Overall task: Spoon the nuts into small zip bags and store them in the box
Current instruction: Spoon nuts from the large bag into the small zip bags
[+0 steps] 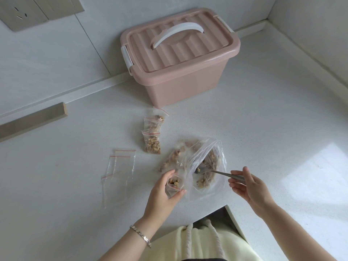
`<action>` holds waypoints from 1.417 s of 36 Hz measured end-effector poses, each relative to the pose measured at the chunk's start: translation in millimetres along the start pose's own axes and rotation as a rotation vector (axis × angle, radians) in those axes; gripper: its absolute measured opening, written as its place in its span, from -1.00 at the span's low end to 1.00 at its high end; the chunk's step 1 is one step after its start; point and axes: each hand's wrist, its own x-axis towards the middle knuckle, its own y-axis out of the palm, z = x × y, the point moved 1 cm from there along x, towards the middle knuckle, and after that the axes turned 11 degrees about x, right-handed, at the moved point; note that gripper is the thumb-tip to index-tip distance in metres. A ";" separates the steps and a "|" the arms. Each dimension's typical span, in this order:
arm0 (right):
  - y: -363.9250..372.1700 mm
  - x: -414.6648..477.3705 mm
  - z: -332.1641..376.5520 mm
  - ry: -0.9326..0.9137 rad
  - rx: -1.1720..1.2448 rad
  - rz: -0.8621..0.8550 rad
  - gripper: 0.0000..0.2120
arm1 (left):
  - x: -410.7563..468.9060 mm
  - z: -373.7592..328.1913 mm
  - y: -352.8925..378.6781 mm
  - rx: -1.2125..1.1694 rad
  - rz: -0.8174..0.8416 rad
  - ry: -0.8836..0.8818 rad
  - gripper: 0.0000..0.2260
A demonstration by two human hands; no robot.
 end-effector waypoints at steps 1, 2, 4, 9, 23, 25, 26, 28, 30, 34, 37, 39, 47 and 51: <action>-2.9 -0.3 1.8 -0.007 -0.003 -0.005 -0.64 | 0.1 -0.1 0.0 -0.003 0.003 0.002 -0.50; -5.7 -0.5 3.6 -0.015 -0.010 -0.009 -0.63 | 0.2 0.0 0.0 -0.004 0.006 0.005 -0.50; -10.4 -1.3 6.5 -0.027 -0.029 -0.016 -0.63 | 0.4 -0.5 0.0 -0.002 0.012 0.008 -0.51; -14.9 -5.2 11.8 -0.071 -0.068 -0.032 -0.63 | 0.9 -1.6 -0.3 0.013 0.016 0.009 -0.50; 0.1 -45.4 49.1 -0.295 -0.190 -0.029 -0.57 | 2.8 -5.1 3.0 0.012 0.043 0.036 -0.49; 10.9 -50.7 52.5 -0.327 -0.219 -0.008 -0.59 | 3.4 -4.3 4.5 0.017 0.049 0.041 -0.50; 17.0 -53.4 53.8 -0.348 -0.239 0.008 -0.60 | 3.5 -4.0 4.8 0.019 0.050 0.042 -0.50; 30.2 -58.5 54.1 -0.396 -0.291 0.044 -0.62 | 3.6 -4.4 4.9 0.019 0.052 0.043 -0.50; 42.0 -62.0 51.3 -0.439 -0.358 0.079 -0.66 | 3.4 -5.5 4.7 0.019 0.052 0.040 -0.49; 58.5 -66.8 42.4 -0.524 -0.547 0.139 -0.69 | 3.6 -6.2 5.4 0.016 0.057 0.018 -0.48; 63.6 -70.9 37.7 -0.631 -0.663 0.194 -0.57 | 4.0 -7.2 5.9 0.011 0.055 0.010 -0.48; 63.0 -71.7 35.3 -0.748 -0.713 0.224 -0.48 | 4.4 -7.0 6.2 0.008 0.056 0.011 -0.49; 45.1 -71.8 44.1 -0.969 -0.623 0.159 -0.51 | 2.6 -10.8 2.8 -0.018 0.065 0.037 -0.53; 48.0 -64.3 39.9 -0.931 -0.597 0.103 -0.52 | 1.3 -5.8 1.6 -0.039 0.034 -0.003 -0.60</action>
